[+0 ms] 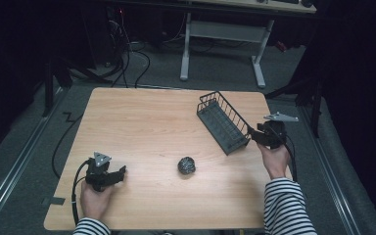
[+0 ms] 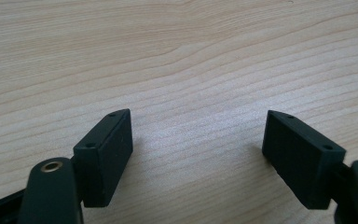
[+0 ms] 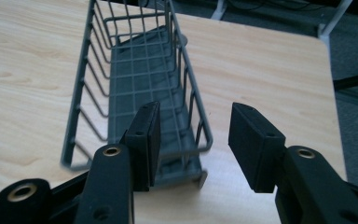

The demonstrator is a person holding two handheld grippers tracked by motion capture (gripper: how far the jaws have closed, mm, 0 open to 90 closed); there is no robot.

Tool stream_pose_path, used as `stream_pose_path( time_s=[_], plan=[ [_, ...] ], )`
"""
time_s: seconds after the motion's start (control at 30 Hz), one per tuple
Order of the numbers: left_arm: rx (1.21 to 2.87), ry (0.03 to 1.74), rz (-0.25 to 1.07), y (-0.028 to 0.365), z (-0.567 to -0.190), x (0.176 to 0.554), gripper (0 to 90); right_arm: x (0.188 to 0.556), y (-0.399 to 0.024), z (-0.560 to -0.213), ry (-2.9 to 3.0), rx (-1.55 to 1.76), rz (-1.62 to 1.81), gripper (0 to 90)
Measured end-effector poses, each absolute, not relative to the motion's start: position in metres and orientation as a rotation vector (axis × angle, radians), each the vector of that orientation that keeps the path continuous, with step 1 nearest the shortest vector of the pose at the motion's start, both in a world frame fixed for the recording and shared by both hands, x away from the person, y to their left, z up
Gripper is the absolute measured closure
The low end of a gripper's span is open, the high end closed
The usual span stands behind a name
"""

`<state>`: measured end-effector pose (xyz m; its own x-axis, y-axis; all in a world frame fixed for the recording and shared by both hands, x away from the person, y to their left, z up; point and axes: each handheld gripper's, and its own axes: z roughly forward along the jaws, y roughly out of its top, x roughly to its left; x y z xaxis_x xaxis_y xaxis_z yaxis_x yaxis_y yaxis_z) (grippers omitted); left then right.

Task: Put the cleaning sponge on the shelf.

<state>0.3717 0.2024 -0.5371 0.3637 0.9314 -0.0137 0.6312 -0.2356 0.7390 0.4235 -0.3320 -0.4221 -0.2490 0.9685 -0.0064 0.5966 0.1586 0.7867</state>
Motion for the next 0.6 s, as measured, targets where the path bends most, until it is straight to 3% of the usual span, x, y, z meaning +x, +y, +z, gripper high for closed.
stream_pose_path(
  time_s=[0.6],
  plan=[
    [1.967,1.349,0.580,0.202,-0.537,0.372,24.9,0.467,-0.331,-0.438,1.946,1.569,0.851,60.7]
  ],
)
